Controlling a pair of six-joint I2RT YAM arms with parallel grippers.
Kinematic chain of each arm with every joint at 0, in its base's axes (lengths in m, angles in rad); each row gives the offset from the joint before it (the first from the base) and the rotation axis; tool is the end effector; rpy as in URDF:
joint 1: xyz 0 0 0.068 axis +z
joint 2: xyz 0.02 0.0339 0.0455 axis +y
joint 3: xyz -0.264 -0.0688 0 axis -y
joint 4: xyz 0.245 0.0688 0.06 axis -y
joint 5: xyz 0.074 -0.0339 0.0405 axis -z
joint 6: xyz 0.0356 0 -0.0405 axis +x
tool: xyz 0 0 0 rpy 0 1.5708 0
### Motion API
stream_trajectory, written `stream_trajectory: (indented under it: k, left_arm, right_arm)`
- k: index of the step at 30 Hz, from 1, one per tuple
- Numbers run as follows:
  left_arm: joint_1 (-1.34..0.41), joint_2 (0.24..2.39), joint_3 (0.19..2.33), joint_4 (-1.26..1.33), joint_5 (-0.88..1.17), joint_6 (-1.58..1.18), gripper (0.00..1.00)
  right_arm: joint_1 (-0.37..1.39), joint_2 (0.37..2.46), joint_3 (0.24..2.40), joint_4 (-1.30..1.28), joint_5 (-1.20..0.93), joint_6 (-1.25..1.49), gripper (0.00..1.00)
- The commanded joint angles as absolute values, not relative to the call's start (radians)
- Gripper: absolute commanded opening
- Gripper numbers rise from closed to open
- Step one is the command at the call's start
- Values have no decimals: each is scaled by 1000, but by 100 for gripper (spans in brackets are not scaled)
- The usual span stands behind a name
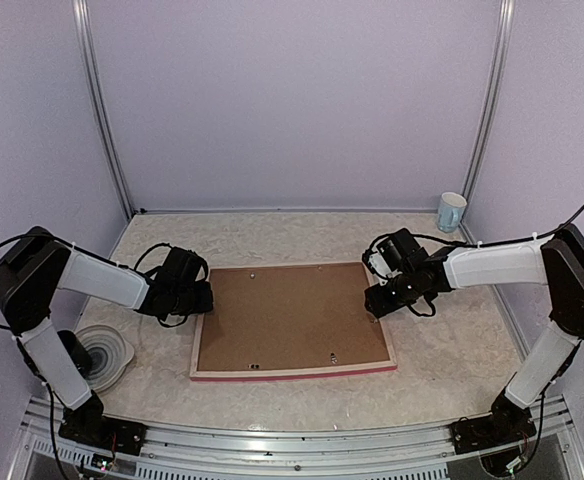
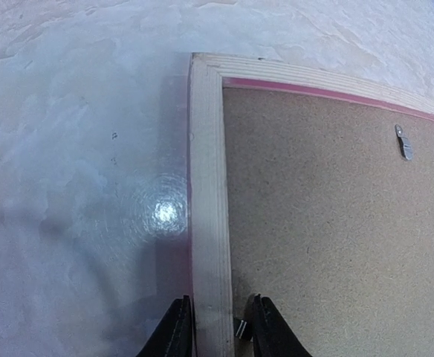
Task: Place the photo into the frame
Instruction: Press the fastener onto the backboard.
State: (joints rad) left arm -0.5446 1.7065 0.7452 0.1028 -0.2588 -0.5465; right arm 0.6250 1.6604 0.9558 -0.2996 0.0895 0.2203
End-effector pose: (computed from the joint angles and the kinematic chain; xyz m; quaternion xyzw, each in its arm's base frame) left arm 0.2750 -0.1559 0.1265 -0.0459 0.9294 -0.0760 0.3583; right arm 0.2678 0.1893 0.1711 -0.1805 0.9421 0.0754 0.2723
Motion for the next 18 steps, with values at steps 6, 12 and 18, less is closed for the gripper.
stream_trajectory:
  k: [6,12,18]
  left_arm:
    - [-534,1715,761,49,-291,-554,28]
    - [-531,1711,767,52,-298,-556,25]
    - [-529,1720,772,52,-296,-557,26]
  right_arm:
    - [618,1652,948,-283,83,212,53]
    - [618,1651,949,-287,83,212,53]
    - [618,1651,946,-286,83,211,53]
